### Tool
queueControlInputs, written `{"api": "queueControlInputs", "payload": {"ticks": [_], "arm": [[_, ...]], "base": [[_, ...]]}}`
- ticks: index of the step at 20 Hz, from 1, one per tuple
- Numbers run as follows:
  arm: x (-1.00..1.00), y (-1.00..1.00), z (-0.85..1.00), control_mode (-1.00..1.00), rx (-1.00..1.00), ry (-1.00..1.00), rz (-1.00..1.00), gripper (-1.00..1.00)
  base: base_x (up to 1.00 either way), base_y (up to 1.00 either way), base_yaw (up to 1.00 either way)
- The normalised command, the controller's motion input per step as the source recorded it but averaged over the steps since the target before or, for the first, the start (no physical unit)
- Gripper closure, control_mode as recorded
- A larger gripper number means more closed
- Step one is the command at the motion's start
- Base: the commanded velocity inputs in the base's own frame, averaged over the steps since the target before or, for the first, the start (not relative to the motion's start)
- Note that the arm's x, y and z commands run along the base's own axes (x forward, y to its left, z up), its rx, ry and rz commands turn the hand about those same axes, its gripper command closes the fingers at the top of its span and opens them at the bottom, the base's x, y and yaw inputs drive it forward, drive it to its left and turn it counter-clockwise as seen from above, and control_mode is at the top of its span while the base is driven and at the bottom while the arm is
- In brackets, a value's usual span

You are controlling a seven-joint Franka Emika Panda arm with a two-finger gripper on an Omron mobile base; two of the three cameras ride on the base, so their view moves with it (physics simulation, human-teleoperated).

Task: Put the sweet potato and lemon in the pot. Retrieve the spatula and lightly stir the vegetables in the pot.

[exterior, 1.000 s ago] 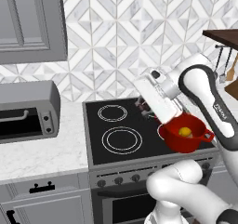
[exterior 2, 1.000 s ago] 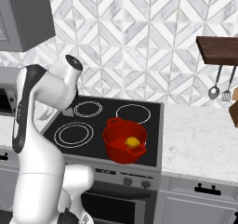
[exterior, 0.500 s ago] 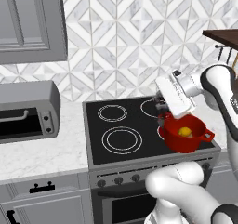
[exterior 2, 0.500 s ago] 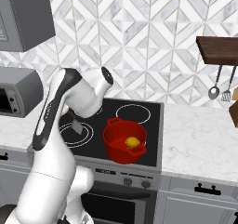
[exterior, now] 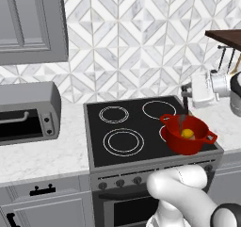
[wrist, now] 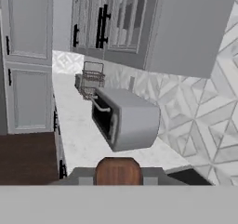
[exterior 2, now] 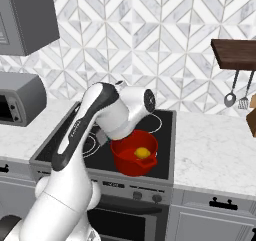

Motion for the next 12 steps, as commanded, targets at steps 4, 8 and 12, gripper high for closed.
{"api": "queueControlInputs", "payload": {"ticks": [4,8,12], "arm": [[0.58,-0.79,-0.16,-1.0,0.2,0.03,-0.36,1.0],[0.63,-0.77,-0.04,-1.0,0.19,0.0,-0.28,1.0],[0.41,-0.77,-0.51,-1.0,0.08,0.0,-0.24,1.0]], "base": [[0.0,0.0,0.0],[0.0,0.0,0.0],[0.0,0.0,0.0]]}}
